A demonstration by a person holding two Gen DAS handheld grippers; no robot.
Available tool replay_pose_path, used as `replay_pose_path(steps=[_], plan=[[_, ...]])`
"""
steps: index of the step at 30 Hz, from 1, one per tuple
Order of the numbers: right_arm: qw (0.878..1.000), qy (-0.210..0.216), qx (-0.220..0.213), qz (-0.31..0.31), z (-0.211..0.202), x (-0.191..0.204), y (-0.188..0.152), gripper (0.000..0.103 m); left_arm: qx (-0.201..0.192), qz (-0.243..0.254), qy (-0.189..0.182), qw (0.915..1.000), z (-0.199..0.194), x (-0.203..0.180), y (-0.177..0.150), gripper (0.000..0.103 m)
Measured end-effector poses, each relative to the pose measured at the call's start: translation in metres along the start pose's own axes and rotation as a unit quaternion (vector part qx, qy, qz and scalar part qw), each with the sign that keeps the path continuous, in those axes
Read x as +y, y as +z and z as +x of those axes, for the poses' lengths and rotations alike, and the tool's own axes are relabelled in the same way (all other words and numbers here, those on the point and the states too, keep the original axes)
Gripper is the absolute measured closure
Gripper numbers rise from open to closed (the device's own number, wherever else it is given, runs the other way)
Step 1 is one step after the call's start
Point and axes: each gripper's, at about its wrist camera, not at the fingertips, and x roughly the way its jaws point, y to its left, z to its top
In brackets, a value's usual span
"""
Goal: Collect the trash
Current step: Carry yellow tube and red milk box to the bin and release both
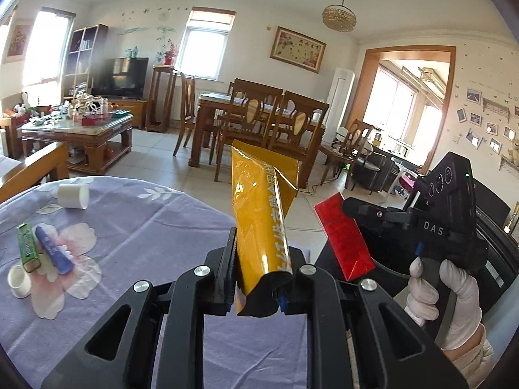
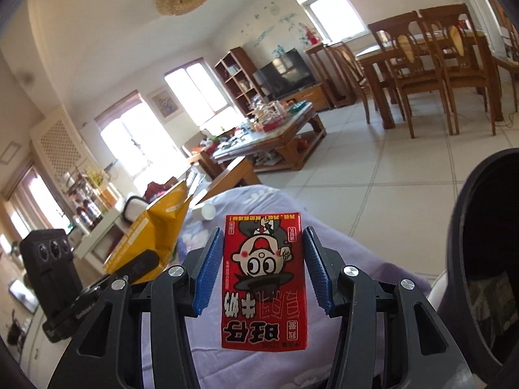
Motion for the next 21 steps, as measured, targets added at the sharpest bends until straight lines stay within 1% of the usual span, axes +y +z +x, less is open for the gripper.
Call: replay_pose_path(steps=[4, 6, 10, 13, 17, 20, 21], plan=[[0.998, -0.036, -0.045, 0.03, -0.036, -0.044, 0.012, 0.053, 0.01, 0.013, -0.03, 0.9994, 0.022, -0.032, 0.0, 0.083], [0.995, -0.065, -0.067, 0.04, -0.057, -0.064, 0.015, 0.053, 0.016, 0.021, -0.046, 0.9986, 0.034, -0.047, -0.001, 0.083], [0.987, -0.101, -0.1, 0.072, -0.092, -0.111, 0.019, 0.053, 0.031, 0.036, -0.077, 0.9959, 0.059, -0.076, -0.001, 0.083], [0.98, -0.129, -0.119, 0.092, -0.113, -0.143, 0.018, 0.053, 0.043, 0.042, -0.102, 0.993, 0.077, -0.097, 0.0, 0.083], [0.971, -0.157, -0.137, 0.118, -0.134, -0.174, 0.014, 0.053, 0.062, 0.05, -0.129, 0.9885, 0.103, -0.123, 0.0, 0.083], [0.965, -0.176, -0.144, 0.129, -0.143, -0.187, 0.01, 0.053, 0.08, 0.05, -0.146, 0.9848, 0.126, -0.138, -0.002, 0.083], [0.964, -0.179, -0.145, 0.132, -0.144, -0.185, 0.007, 0.053, 0.085, 0.048, -0.151, 0.9837, 0.131, -0.141, -0.003, 0.083]])
